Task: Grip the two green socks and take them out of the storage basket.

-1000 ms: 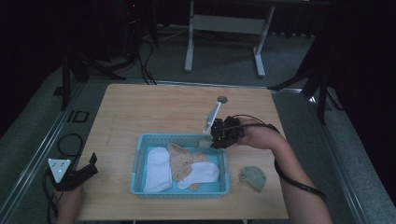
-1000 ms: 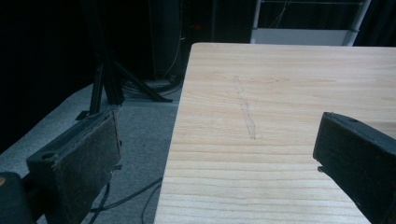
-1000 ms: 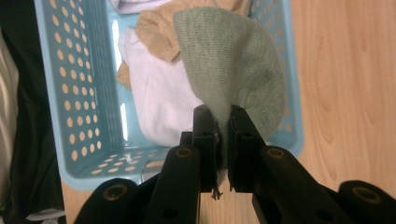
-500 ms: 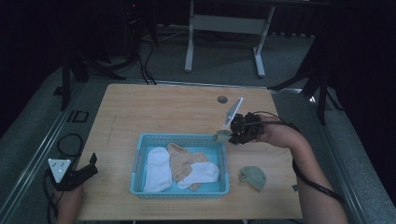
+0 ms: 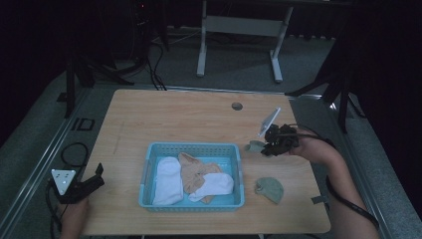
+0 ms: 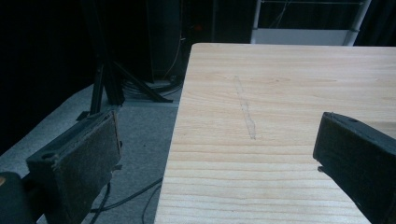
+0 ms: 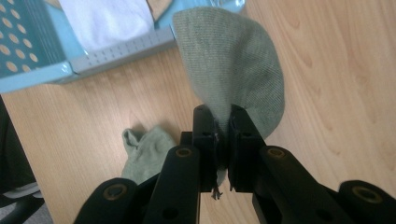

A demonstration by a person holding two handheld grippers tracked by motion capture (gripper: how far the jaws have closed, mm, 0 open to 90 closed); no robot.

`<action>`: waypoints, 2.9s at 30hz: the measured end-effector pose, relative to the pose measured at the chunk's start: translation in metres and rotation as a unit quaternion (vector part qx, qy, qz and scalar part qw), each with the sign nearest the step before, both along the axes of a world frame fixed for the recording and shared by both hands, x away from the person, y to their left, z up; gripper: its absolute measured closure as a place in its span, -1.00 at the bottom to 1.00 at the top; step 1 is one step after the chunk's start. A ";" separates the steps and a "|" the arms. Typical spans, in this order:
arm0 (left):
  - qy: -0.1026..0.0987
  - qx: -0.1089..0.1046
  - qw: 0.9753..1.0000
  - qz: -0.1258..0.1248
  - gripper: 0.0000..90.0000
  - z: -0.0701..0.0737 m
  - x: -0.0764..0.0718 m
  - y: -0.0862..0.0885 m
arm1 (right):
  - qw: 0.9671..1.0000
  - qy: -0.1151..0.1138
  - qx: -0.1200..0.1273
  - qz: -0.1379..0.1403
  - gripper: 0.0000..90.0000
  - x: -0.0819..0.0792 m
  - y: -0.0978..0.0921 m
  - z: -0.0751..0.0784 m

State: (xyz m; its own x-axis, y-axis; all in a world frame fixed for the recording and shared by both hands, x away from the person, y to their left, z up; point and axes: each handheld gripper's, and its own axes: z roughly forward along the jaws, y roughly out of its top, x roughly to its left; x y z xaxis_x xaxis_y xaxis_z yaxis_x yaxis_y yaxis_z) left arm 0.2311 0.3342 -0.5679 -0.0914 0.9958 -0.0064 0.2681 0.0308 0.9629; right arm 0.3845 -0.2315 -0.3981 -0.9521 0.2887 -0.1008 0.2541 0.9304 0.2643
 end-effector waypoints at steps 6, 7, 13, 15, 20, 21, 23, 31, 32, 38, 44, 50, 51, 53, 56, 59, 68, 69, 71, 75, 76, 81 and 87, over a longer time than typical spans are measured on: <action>0.000 0.000 1.000 0.000 -0.99 0.000 0.000 0.000 | 1.000 0.004 0.001 -0.009 0.85 0.003 -0.011 -0.011; 0.000 0.000 1.000 0.000 -0.99 0.000 0.000 0.000 | 1.000 0.007 0.004 -0.016 0.85 0.006 -0.015 -0.018; 0.000 0.000 1.000 0.000 -0.99 0.000 0.000 0.000 | 0.999 0.018 0.006 -0.030 0.85 0.013 -0.021 -0.037; 0.001 0.000 1.000 0.000 -0.99 0.000 0.000 0.000 | 0.999 0.023 0.003 -0.033 0.85 0.015 -0.022 -0.044; 0.000 0.001 1.000 -0.001 -0.99 0.000 0.000 0.000 | 0.999 0.027 0.002 -0.042 0.85 0.021 -0.025 -0.061; 0.000 0.001 1.000 0.000 -0.99 0.000 0.000 0.000 | 0.999 0.029 0.005 -0.043 0.85 0.022 -0.026 -0.065; 0.000 0.001 1.000 0.000 -0.99 0.000 0.000 0.000 | 0.998 0.035 0.011 -0.050 0.85 0.024 -0.029 -0.073; 0.001 0.001 1.000 0.000 -0.99 0.000 0.000 0.000 | 0.996 0.054 0.005 -0.070 0.84 0.031 -0.033 -0.106; 0.001 0.002 1.000 0.000 -0.99 0.000 0.000 0.000 | 0.996 0.057 0.008 -0.073 0.84 0.031 -0.034 -0.109; 0.001 0.000 1.000 0.000 -0.99 0.000 0.000 0.000 | 0.995 0.062 0.015 -0.080 0.83 0.033 -0.032 -0.118; 0.000 0.000 1.000 0.000 -0.99 0.000 0.000 0.000 | 0.996 0.060 0.012 -0.072 0.51 0.029 -0.028 -0.111; 0.001 0.001 1.000 0.000 -0.99 0.000 0.000 0.000 | 0.996 0.037 0.035 -0.077 0.37 0.021 -0.035 -0.094; 0.001 0.001 1.000 0.000 -0.99 0.000 0.000 0.000 | 0.996 0.035 0.036 -0.079 0.35 0.020 -0.036 -0.093; 0.001 0.001 1.000 0.000 -0.99 0.000 0.000 0.000 | 0.995 0.029 0.040 -0.085 0.25 0.018 -0.041 -0.090; 0.001 0.001 1.000 0.000 -0.99 0.000 0.000 0.000 | 0.994 0.025 0.048 -0.090 0.16 0.014 -0.047 -0.089; 0.001 0.001 1.000 0.000 -0.99 0.000 0.000 0.000 | 0.993 0.024 0.054 -0.099 0.11 0.011 -0.054 -0.090; 0.001 0.002 1.000 0.001 -0.99 0.000 0.000 0.000 | 0.986 0.003 0.087 -0.143 -0.07 -0.002 -0.087 -0.094; 0.001 0.002 1.000 0.001 -0.99 0.000 0.000 -0.001 | 0.984 0.001 0.091 -0.150 -0.09 -0.004 -0.090 -0.094; 0.001 0.002 1.000 0.001 -0.99 0.000 0.000 0.000 | 0.982 -0.008 0.102 -0.160 -0.11 -0.006 -0.097 -0.094; 0.001 0.002 1.000 0.001 -0.99 0.000 0.000 -0.001 | 0.977 -0.016 0.111 -0.180 -0.14 -0.011 -0.109 -0.100; 0.001 0.003 1.000 0.001 -0.99 0.000 0.000 -0.001 | 0.976 -0.016 0.114 -0.184 -0.17 -0.012 -0.112 -0.101; 0.001 0.002 1.000 0.001 -0.99 0.000 0.000 0.000 | 0.968 -0.034 0.129 -0.213 -0.39 -0.016 -0.125 -0.109; 0.001 0.002 1.000 0.001 -0.99 0.000 0.000 0.000 | 0.951 -0.041 0.174 -0.254 -0.75 -0.022 -0.141 -0.117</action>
State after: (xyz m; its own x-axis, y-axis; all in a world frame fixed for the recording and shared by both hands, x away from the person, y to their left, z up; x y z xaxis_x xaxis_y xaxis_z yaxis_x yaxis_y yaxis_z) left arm 0.2314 0.3338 -0.5679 -0.0934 0.9956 -0.0016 0.2706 0.0269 0.9623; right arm 0.3622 -0.3721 -0.5153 -0.6742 0.7384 0.0165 0.6121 0.5461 0.5719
